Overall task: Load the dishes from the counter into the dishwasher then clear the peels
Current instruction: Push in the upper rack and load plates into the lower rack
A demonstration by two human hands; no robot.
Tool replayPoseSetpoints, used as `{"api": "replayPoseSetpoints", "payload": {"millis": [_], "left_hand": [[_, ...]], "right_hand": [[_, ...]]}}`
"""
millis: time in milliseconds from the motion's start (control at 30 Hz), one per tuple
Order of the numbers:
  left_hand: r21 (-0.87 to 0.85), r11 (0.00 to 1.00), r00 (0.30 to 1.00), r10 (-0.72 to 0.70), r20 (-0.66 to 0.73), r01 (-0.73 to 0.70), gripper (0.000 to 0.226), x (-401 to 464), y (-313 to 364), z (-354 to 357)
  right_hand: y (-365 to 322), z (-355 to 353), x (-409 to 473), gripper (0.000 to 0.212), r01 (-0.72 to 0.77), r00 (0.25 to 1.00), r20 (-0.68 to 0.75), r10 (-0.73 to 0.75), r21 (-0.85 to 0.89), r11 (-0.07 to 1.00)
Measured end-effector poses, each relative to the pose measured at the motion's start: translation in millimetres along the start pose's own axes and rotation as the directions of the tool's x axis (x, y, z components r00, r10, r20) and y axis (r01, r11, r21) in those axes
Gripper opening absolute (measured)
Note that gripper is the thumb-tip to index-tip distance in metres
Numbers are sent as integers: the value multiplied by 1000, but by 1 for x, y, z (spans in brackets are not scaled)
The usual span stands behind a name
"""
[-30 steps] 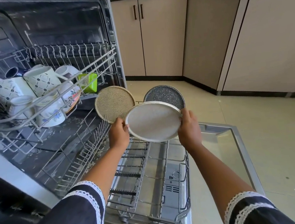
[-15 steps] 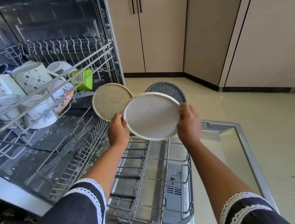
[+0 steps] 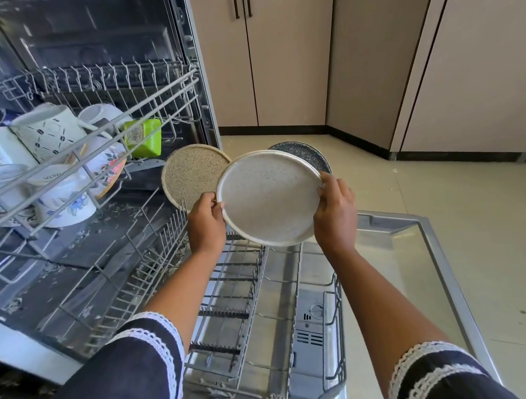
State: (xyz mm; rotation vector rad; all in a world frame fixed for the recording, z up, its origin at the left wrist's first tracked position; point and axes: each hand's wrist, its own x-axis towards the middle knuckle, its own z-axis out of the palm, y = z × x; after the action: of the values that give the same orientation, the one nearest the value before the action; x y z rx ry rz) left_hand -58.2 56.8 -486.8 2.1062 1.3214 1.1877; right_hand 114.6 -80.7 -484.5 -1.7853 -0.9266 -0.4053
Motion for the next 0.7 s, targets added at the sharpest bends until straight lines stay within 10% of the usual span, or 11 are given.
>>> {"api": "replayPoseSetpoints", "payload": {"millis": [700], "left_hand": [[16, 999, 999, 40, 6, -40, 12, -6, -9, 11]], "right_hand": [[5, 3, -6, 36, -80, 997, 17, 82, -96, 992]]}}
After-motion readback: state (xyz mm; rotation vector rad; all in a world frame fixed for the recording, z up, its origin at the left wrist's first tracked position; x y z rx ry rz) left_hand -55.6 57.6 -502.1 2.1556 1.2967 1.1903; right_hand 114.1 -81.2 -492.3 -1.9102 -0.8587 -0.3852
